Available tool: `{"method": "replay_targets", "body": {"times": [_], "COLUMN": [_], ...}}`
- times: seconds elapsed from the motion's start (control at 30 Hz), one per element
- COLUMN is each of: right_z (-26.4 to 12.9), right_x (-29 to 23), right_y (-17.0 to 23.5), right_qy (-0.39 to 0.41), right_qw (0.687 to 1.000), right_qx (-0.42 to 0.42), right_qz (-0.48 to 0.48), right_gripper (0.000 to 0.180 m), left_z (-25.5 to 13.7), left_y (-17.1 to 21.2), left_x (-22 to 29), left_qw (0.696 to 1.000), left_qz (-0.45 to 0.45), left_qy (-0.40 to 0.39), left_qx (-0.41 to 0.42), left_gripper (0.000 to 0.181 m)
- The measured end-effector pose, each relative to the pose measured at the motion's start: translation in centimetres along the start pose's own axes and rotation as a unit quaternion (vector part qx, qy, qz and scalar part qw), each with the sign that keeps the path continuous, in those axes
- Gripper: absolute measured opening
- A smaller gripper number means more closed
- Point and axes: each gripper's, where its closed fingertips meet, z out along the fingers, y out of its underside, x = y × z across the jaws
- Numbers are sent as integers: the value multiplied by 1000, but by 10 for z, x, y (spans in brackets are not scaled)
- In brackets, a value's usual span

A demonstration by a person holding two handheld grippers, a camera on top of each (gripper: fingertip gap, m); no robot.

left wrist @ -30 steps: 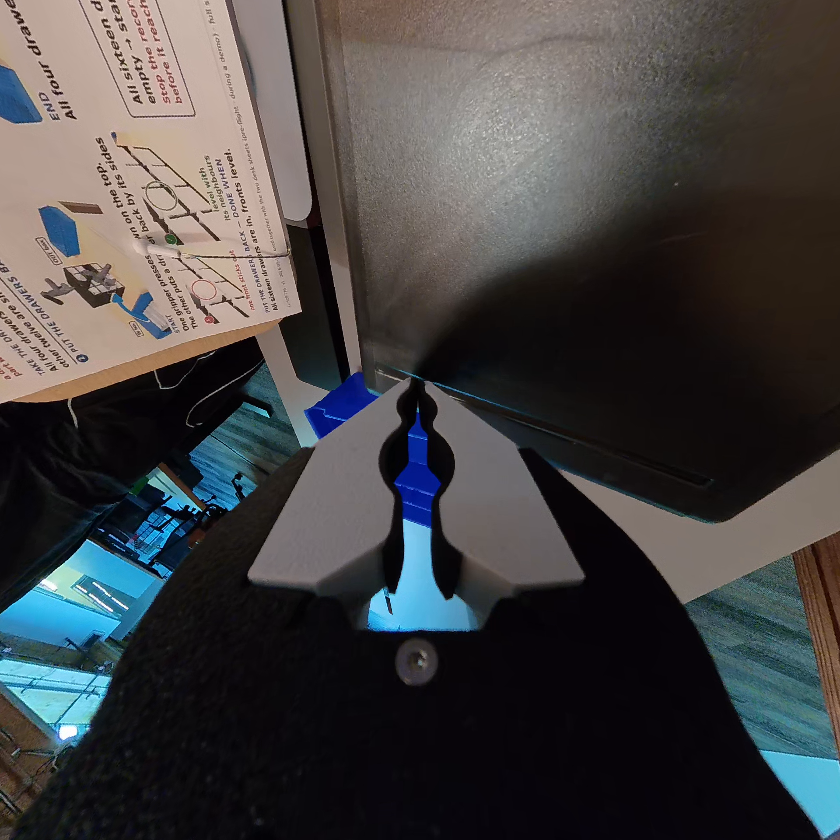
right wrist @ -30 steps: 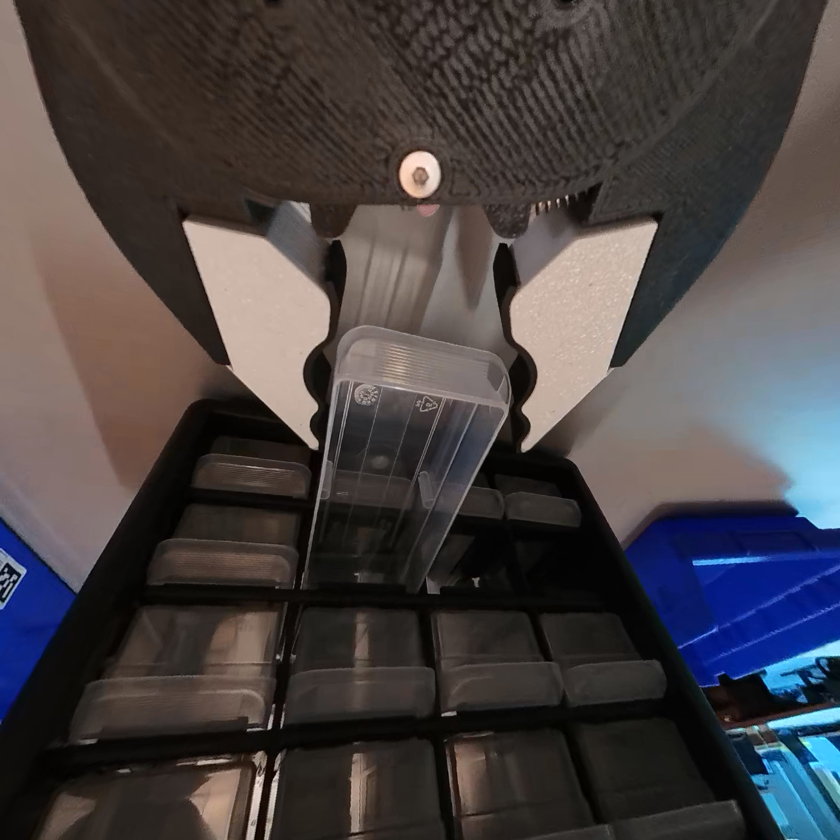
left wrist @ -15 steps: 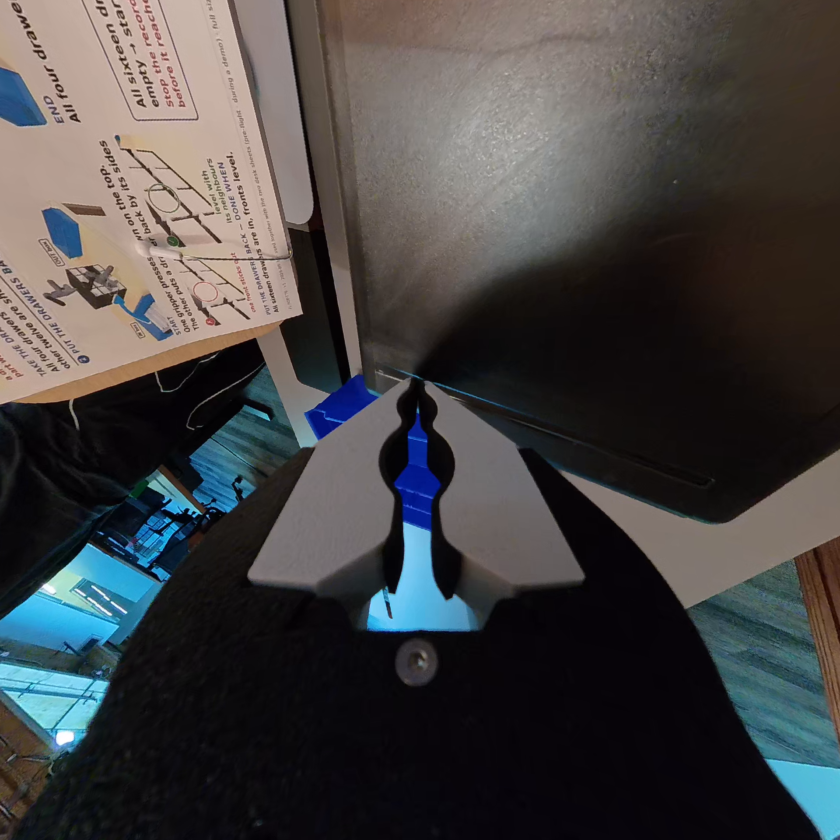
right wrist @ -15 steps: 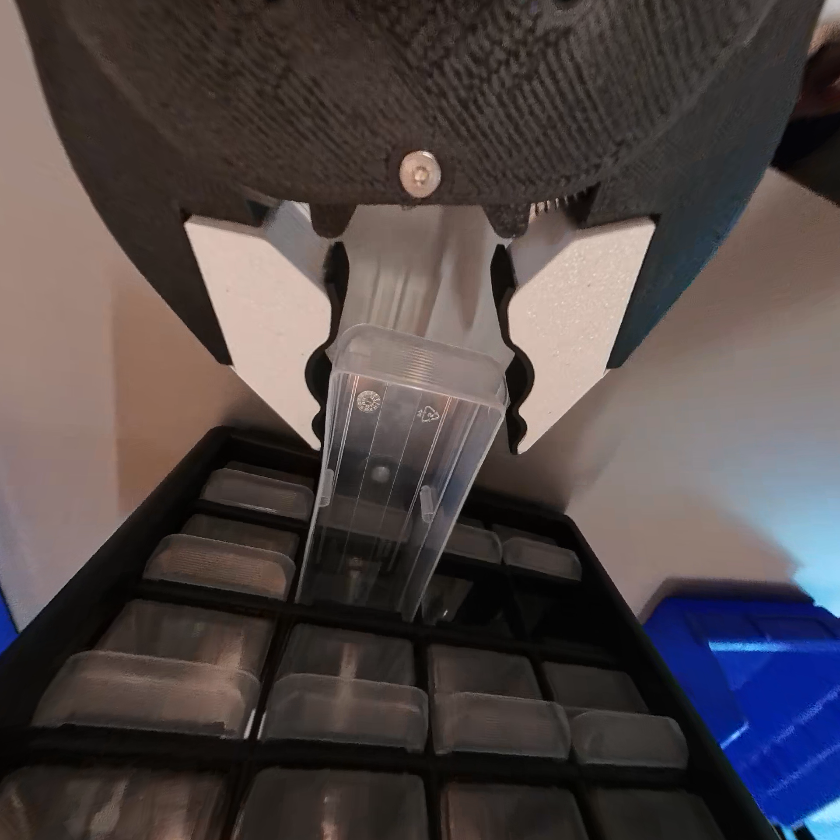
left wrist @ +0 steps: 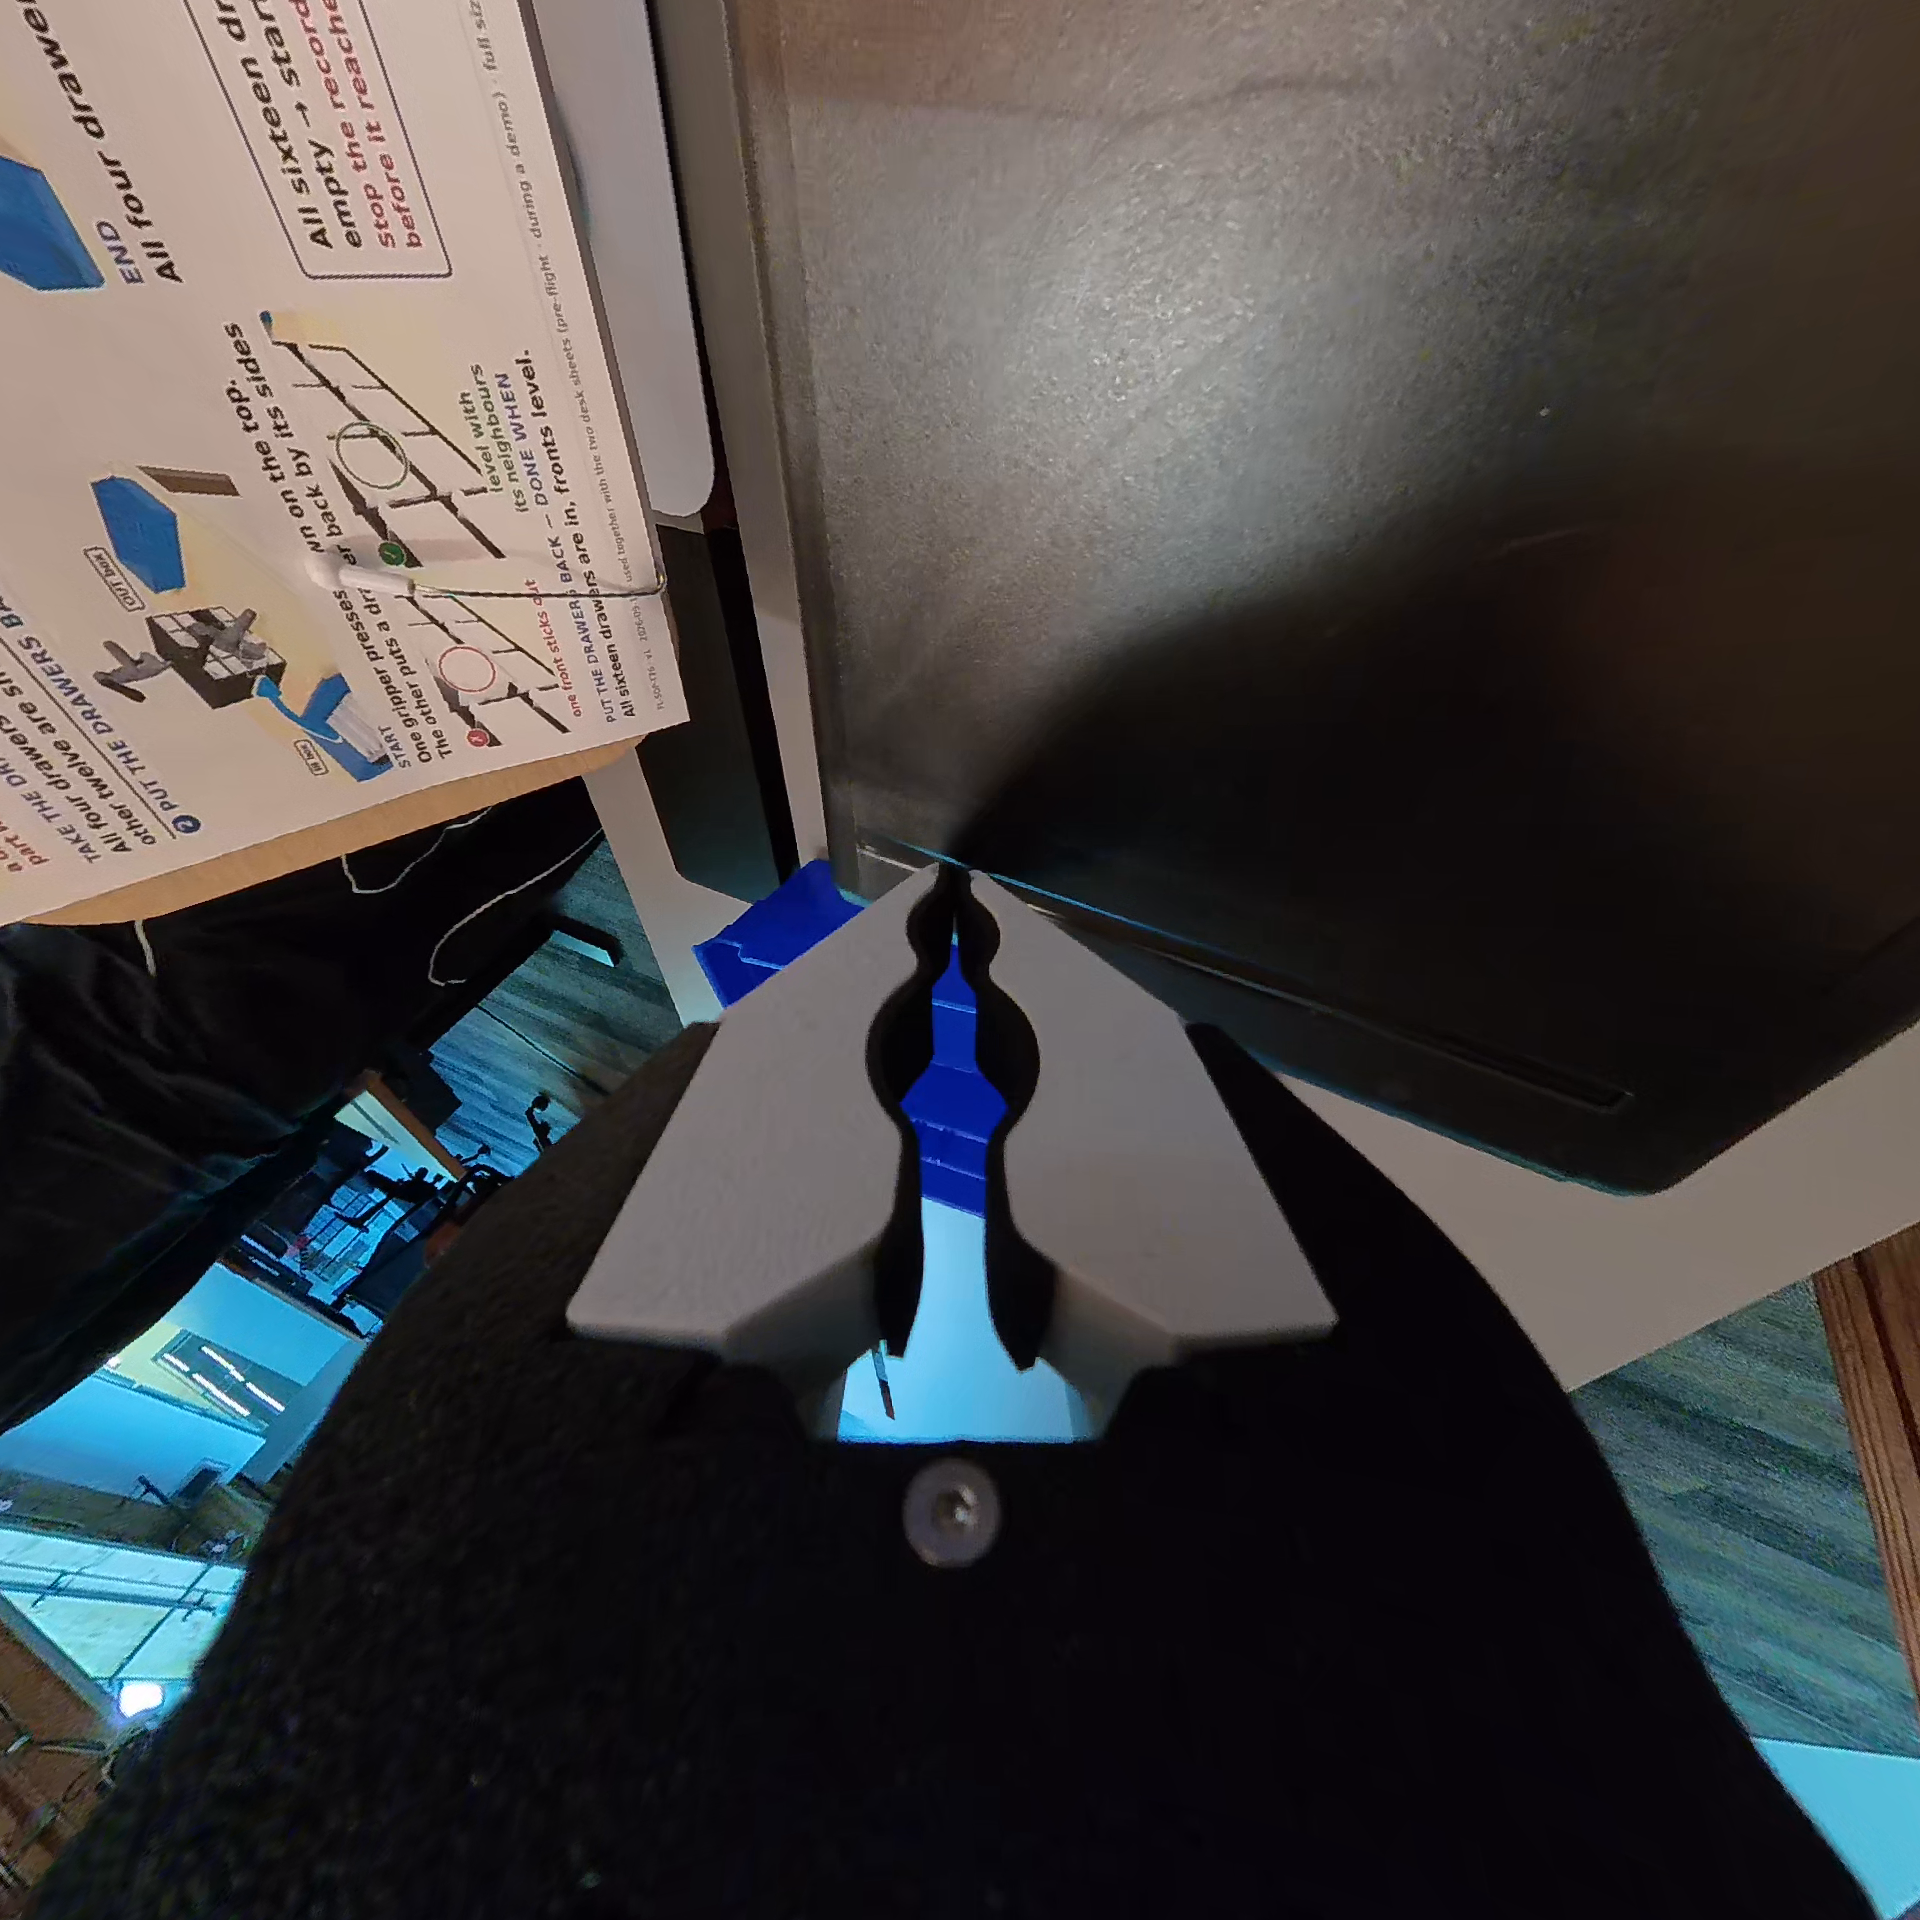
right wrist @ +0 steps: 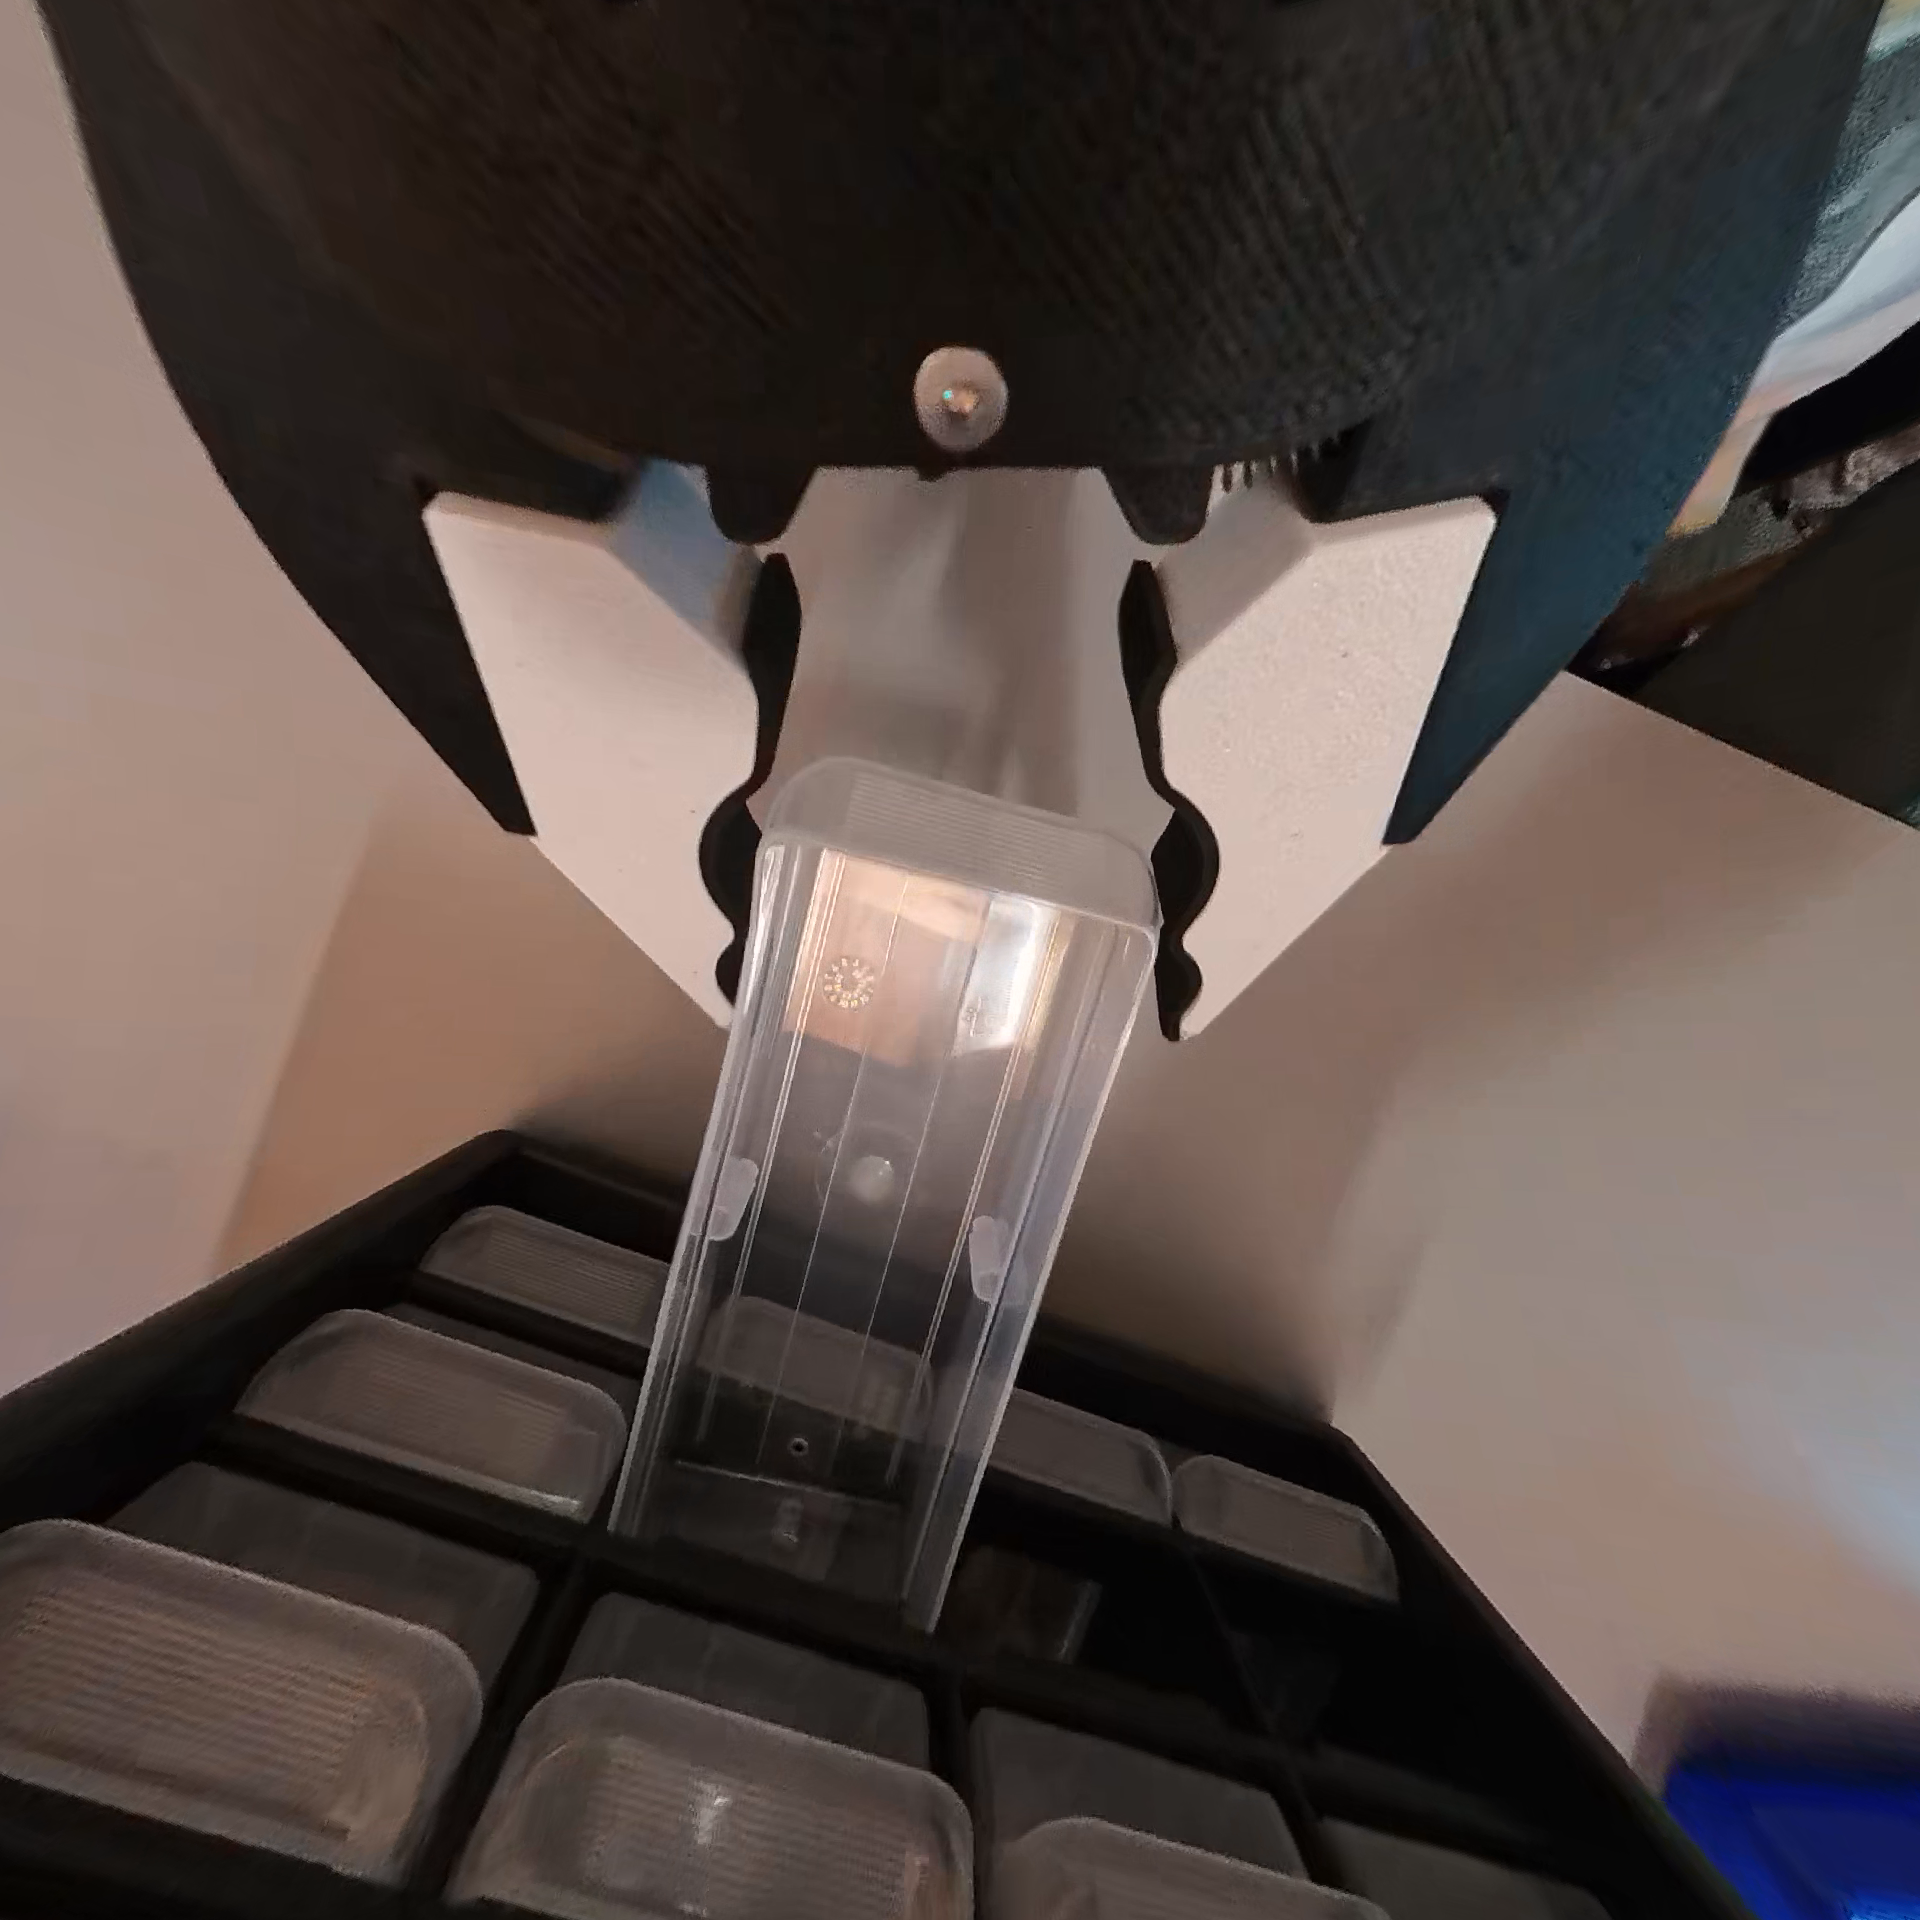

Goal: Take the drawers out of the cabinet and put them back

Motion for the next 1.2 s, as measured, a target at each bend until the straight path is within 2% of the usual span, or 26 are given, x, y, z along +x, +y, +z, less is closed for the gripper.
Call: {"method": "replay_targets", "body": {"times": [0.03, 0.27, 0.63, 0.83, 1.1, 1.2], "right_z": [1, 6, -14, -27, -52, -68], "right_x": [0, -4, -4, -3, 13, 14], "right_y": [2, 21, 8, 0, 13, 26], "right_qy": [0, 8, 9, 18, -14, -78], "right_qw": [1000, 1000, 1000, 1000, 998, 994], "right_qx": [-1, -3, -14, 7, 40, 45], "right_qz": [1, -1, -8, -20, -50, -61], "right_gripper": [76, 75, 74, 73, 73, 73], "left_z": [0, 0, 0, 0, 0, 0], "left_y": [0, 0, 0, 0, 0, 0], "left_x": [0, 0, 0, 0, 0, 0], "left_qw": [1000, 1000, 1000, 1000, 1000, 1000], "left_qz": [1, 1, -5, -5, -5, -6], "left_qy": [-1, 0, -1, 0, -2, -2], "left_qx": [-1, -1, 8, 11, 18, 21], "left_gripper": [0, 0, 0, 0, 0, 0]}}
